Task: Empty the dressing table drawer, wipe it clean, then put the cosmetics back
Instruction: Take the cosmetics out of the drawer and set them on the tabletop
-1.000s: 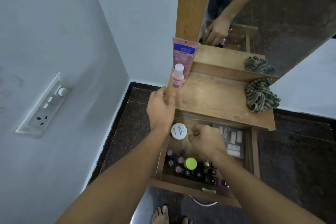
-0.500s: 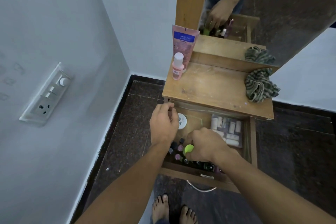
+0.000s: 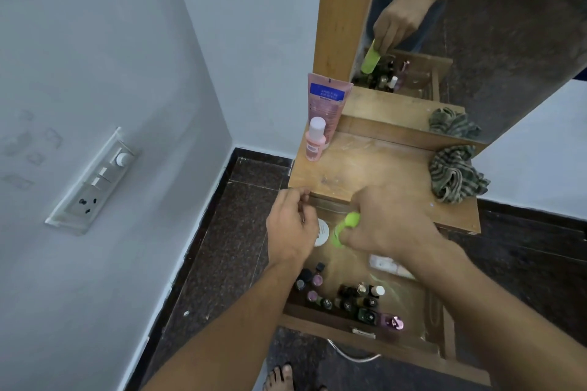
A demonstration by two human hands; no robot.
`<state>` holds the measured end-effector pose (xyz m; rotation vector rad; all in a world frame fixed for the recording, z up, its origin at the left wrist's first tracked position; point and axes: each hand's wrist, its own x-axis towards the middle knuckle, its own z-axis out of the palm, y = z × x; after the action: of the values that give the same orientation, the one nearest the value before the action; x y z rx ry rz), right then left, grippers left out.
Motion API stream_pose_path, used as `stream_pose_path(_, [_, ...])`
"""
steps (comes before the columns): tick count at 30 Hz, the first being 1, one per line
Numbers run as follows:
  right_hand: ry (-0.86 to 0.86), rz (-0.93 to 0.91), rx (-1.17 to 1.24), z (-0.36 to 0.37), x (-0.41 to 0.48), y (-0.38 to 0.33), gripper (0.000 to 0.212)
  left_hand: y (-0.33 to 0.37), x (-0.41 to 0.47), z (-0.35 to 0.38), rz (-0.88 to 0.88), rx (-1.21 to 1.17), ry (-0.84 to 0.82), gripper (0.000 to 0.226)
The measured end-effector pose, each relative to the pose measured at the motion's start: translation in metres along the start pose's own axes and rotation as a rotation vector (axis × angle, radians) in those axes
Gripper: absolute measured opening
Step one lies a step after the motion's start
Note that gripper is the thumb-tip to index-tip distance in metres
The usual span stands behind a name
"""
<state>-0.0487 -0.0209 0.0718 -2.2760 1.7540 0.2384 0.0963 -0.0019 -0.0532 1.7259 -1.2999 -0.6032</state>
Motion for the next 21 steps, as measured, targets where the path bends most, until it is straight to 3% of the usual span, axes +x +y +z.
stream_pose_path(5, [0.187, -0.023, 0.061, -0.048, 0.04, -0.019, 0.032, 0.011, 0.012, -0.003, 0.08, -0.098, -0.02, 0.041])
stream_pose_path(16, [0.25, 0.002, 0.035, -0.038, 0.113, -0.045, 0.039, 0.009, 0.063, 0.009, -0.009, 0.155, 0.055, 0.038])
stream_pose_path(21, [0.272, 0.011, 0.078, -0.027, 0.113, -0.043, 0.027, 0.001, 0.069, 0.015, -0.026, 0.232, 0.042, 0.038])
